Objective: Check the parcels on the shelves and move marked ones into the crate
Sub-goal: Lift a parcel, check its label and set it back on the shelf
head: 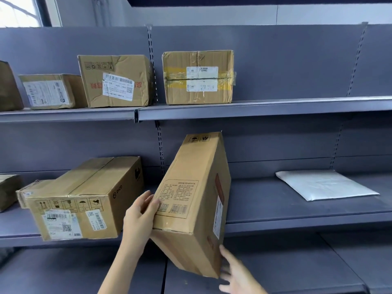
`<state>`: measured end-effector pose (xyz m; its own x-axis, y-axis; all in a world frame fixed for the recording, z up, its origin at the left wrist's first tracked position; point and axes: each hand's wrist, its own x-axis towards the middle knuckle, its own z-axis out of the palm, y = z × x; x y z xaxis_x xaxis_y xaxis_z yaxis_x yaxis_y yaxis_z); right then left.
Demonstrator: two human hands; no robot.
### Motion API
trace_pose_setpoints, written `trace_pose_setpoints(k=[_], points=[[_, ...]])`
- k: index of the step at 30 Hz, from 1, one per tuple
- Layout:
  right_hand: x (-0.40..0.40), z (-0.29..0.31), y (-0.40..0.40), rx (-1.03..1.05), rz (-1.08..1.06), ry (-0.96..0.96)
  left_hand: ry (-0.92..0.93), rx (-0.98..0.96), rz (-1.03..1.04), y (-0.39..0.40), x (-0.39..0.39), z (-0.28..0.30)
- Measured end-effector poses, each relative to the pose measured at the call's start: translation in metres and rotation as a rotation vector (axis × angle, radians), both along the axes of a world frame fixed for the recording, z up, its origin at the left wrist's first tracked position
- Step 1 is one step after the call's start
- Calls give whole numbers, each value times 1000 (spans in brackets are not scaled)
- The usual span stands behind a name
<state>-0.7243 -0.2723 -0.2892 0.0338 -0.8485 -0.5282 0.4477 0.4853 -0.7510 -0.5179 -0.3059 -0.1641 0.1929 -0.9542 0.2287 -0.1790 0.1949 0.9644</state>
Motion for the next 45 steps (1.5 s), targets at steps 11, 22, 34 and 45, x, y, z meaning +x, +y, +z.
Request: trace_pose_setpoints(k=[11,22,34,45], points=[[-7,15,-14,-421,-441,-120,-140,275,-42,-15,21,0],[-10,19,2,-467,-711,269,149,334,-21,-37,-4,-30],[22,30,8,-348,-743,289,264,114,266,-43,-31,-45],[41,21,2,-388,-678,180,451,207,273,-30,-53,-100]])
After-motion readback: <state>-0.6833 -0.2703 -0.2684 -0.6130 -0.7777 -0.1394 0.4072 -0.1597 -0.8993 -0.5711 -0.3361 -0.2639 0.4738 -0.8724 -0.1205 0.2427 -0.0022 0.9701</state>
